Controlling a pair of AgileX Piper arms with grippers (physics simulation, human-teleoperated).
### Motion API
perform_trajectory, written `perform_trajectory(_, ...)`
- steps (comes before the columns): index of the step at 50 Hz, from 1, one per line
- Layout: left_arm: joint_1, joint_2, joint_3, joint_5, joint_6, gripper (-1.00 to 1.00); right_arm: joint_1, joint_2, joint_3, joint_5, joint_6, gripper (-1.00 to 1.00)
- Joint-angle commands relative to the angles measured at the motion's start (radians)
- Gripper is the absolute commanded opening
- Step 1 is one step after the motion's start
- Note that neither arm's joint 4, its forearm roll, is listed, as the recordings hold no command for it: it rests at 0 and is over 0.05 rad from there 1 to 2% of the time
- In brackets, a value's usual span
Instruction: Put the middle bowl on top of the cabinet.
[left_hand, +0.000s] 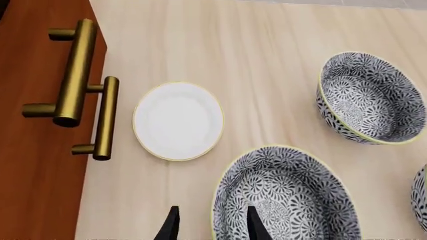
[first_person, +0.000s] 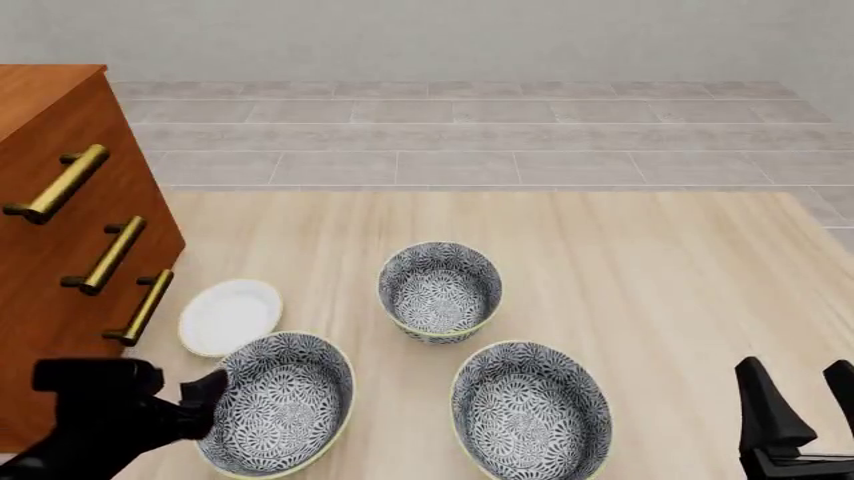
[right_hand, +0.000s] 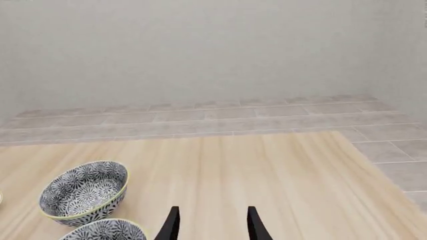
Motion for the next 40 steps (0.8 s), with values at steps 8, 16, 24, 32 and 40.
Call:
perform_trajectory(8, -0.008, 0.123, 0.055, -0.144, -0.033, 1.00, 0.000, 0.002, 0.000, -0.001, -0.001, 1.00)
perform_trajectory(16, -0.007, 0.191, 0.082, -0.220, -0.043, 1.00, 0.001, 0.003, 0.000, 0.000, -0.003, 1.00)
perform_trajectory(24, -0.015, 0.212, 0.087, -0.239, -0.049, 1.00, 0.001, 0.004, 0.000, 0.000, -0.004, 1.00)
perform_trajectory(32, -0.021, 0.277, 0.105, -0.313, -0.063, 1.00, -0.002, 0.002, 0.000, 0.001, -0.001, 1.00)
perform_trajectory(40, -0.026, 0.301, 0.112, -0.338, -0.067, 1.00, -0.004, 0.000, 0.000, 0.003, 0.001, 1.00)
